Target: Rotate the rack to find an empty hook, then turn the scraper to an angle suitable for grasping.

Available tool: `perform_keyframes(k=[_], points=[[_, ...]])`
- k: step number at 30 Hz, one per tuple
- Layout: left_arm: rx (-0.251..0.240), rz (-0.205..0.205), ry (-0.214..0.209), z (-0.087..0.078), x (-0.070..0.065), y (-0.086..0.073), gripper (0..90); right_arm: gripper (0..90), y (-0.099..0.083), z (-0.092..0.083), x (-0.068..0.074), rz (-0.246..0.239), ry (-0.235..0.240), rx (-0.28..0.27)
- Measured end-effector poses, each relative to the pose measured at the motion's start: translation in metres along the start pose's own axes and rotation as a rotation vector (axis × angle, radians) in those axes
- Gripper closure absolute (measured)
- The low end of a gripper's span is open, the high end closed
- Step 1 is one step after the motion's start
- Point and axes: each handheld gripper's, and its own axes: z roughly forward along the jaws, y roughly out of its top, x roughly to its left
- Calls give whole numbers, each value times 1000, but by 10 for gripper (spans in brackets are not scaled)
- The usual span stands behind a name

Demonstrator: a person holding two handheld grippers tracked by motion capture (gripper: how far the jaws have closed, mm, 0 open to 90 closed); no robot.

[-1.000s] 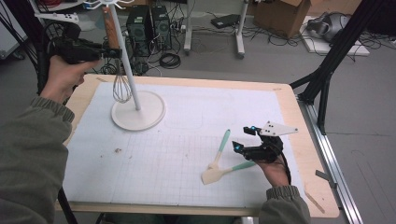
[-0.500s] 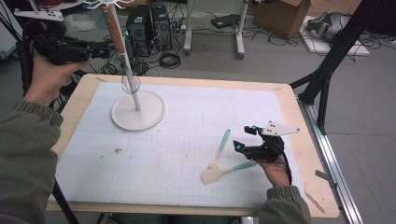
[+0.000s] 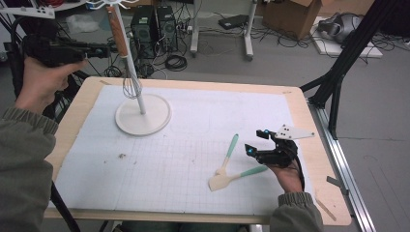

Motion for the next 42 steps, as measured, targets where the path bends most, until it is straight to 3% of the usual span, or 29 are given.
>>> perform_keyframes(k=[5,12,28,35,42], points=[[-3,0,-10,1,-4,4,884,236,-1,2,0,-4,-3,8],[10,8,-3,4,-8,17,894,235,-1,3,2,-12,-6,12],[-24,11,31,19,-13,49,896,236,-1,3,2,-17,-8,10],[-39,9,70,22,-13,60,896,236,-1,4,1,-17,-7,11],[-68,-9,105,20,-7,60,896,236,-1,4,1,-20,-7,8]])
